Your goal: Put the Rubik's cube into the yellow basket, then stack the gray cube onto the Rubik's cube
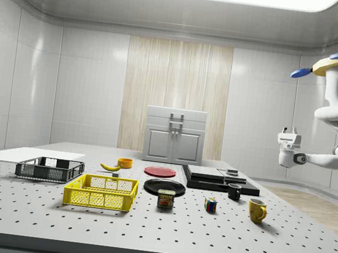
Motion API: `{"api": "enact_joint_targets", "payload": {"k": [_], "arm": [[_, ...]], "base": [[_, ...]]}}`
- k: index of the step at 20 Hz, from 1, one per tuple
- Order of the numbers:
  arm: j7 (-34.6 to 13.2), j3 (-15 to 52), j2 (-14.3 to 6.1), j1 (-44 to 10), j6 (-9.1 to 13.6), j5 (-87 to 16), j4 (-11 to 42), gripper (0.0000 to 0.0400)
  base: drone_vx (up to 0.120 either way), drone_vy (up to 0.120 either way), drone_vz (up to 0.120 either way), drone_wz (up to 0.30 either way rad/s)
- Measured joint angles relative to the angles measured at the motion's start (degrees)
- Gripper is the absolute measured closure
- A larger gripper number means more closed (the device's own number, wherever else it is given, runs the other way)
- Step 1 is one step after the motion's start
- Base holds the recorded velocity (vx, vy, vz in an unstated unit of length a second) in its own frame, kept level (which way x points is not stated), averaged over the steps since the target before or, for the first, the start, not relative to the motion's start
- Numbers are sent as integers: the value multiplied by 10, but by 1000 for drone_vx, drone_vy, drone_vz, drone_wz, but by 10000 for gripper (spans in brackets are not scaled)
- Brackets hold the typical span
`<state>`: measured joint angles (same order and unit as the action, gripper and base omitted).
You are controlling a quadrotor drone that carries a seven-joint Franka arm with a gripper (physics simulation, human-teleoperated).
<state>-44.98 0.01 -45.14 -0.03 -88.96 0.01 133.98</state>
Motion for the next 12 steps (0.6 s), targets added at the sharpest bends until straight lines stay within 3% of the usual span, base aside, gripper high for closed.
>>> {"api": "enact_joint_targets", "payload": {"k": [6,12], "arm": [[1,1,14,-2,56,1,-73,0],[1,1,37,-3,93,1,-135,0]], "base": [[13,7,0,0],[120,120,0,0]]}}
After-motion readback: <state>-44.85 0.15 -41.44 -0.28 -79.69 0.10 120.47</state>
